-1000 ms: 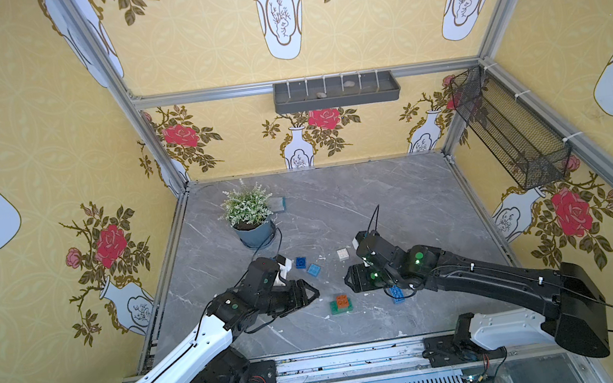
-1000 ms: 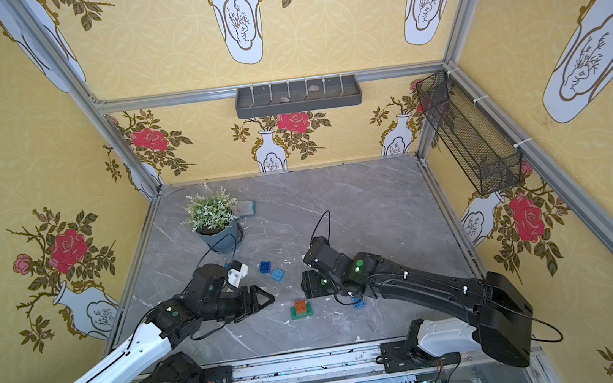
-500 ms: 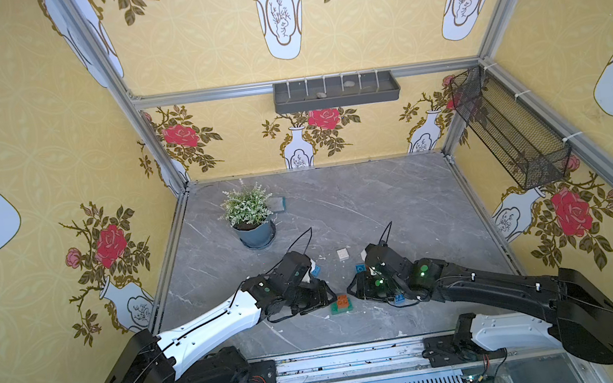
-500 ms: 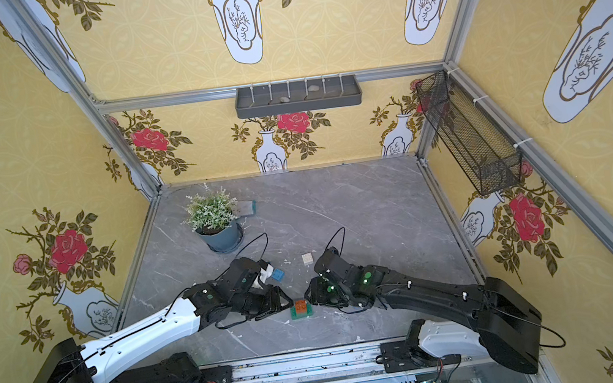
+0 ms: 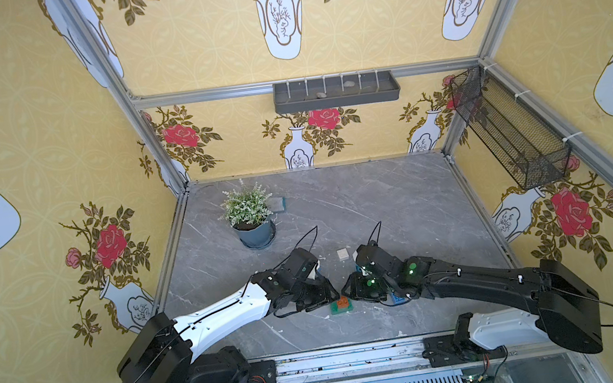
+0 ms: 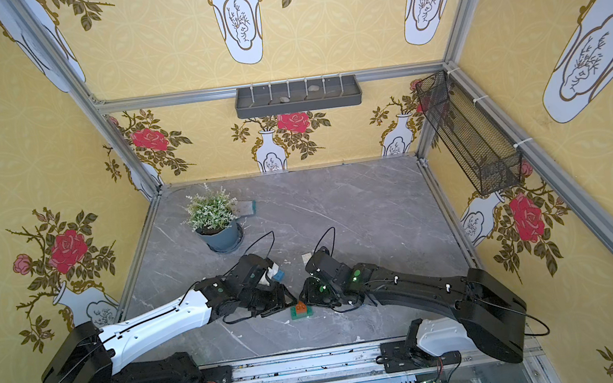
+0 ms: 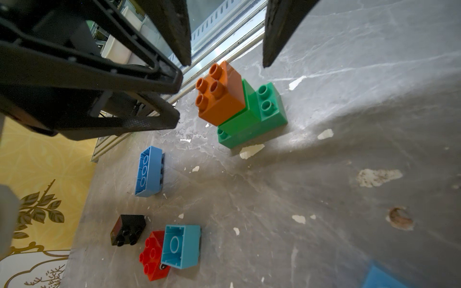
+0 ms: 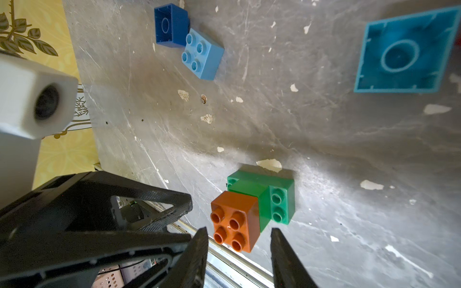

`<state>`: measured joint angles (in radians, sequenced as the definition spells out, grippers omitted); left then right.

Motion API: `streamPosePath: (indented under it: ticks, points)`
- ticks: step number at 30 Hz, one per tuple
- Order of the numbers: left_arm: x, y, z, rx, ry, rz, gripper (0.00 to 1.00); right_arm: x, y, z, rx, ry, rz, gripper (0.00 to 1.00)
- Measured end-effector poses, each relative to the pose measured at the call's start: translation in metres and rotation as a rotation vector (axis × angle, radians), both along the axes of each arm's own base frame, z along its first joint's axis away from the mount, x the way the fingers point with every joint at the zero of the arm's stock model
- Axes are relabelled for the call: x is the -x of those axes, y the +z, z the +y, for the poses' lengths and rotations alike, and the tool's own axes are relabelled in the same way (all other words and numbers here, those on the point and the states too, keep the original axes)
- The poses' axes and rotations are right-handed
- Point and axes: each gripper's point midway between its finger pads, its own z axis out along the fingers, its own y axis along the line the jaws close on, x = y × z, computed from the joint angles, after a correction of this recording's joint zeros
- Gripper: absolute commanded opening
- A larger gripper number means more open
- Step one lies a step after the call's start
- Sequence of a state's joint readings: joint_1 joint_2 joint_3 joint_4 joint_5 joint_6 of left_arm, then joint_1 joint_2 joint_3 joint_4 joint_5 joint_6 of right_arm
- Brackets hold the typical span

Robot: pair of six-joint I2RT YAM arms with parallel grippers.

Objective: Assemble the number 1 with lego
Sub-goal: Assemble the lego brick with the lego brick.

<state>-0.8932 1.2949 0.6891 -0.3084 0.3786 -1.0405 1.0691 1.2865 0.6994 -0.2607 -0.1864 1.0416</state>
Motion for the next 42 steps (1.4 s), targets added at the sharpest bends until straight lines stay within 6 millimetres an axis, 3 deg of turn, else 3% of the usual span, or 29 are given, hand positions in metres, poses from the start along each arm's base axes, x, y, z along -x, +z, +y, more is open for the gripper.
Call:
streamPosePath:
  ticks: [21, 42]
  points:
    - [0.000, -0.016, -0.004, -0.023, 0.004, 0.045, 0.35, 0.008, -0.009, 0.005, 0.021, 0.048, 0.032, 0.34]
    - [0.000, -0.020, -0.011, -0.014, -0.012, 0.073, 0.20, 0.011, -0.021, 0.009, 0.047, 0.064, 0.041, 0.22]
